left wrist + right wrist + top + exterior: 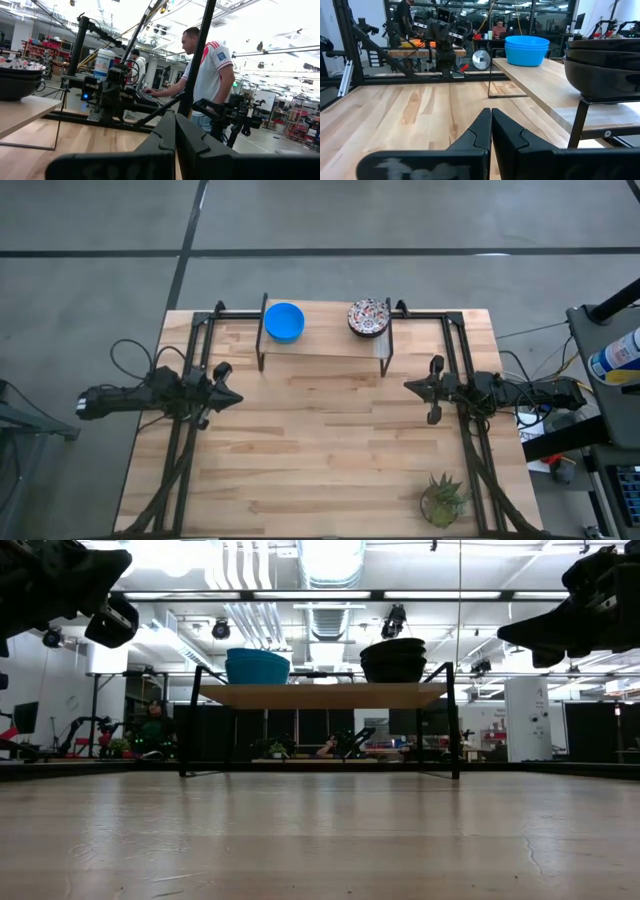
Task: Pick & Place Mini bowls
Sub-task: Return to Home Position
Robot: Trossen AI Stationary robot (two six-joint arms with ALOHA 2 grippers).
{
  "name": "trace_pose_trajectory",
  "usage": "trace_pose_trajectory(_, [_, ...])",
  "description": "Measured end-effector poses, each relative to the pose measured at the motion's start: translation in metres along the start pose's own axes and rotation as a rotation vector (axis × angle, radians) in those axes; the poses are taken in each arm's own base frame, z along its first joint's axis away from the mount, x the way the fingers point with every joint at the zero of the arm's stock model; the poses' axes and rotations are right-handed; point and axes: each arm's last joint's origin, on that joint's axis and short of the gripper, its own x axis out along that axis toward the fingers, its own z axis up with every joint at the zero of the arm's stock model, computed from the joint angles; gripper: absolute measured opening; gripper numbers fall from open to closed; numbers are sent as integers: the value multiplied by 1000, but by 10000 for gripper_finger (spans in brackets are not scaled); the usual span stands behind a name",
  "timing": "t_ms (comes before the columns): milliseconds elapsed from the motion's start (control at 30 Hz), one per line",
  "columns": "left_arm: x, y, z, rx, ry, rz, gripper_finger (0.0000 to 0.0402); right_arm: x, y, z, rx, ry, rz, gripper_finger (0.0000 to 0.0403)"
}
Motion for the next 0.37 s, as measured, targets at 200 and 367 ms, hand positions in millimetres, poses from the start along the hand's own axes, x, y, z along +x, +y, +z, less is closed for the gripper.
trace_pose_trajectory(200, [0,0,0,0,0,0,2,0,0,0,-4,0,0,9])
trace_pose_trajectory(367, [0,0,0,0,0,1,2,0,0,0,8,0,0,8])
